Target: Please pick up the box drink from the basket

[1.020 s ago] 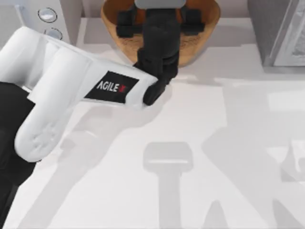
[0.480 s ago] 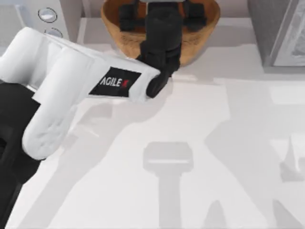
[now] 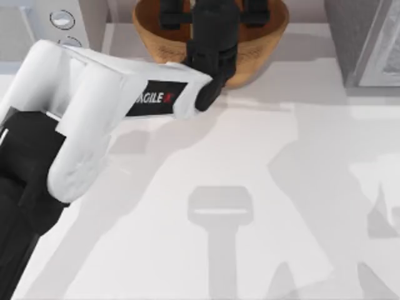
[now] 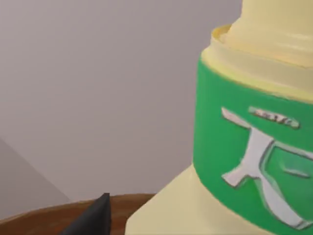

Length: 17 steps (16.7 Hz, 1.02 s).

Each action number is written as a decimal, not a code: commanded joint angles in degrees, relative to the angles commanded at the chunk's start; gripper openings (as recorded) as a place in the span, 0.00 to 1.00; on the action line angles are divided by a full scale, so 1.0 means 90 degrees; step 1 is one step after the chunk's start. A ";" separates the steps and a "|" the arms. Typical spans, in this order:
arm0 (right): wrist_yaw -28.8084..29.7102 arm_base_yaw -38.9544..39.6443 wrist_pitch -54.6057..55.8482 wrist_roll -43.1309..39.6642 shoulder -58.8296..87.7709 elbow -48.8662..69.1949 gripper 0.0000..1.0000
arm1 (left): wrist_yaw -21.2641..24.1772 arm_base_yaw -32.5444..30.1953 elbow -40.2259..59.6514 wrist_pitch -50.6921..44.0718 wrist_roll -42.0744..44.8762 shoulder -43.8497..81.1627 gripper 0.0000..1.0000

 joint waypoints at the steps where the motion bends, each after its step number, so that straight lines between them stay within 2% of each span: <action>1: 0.0000 0.0000 0.0000 0.0000 0.0000 0.0000 1.00 | 0.0000 0.0000 0.0000 0.0000 0.0000 0.0000 1.00; 2: 0.0000 0.0000 0.0000 0.0000 0.0000 0.0000 1.00 | 0.0000 0.0000 0.0000 0.0000 0.0000 0.0000 1.00; 15: 0.0000 0.0000 0.0000 0.0000 0.0000 0.0000 1.00 | 0.0000 0.0000 0.0000 0.0000 0.0000 0.0000 0.02; 17: 0.0000 0.0000 0.0000 0.0000 0.0000 0.0000 1.00 | 0.0000 0.0000 0.0000 0.0000 0.0000 0.0000 0.00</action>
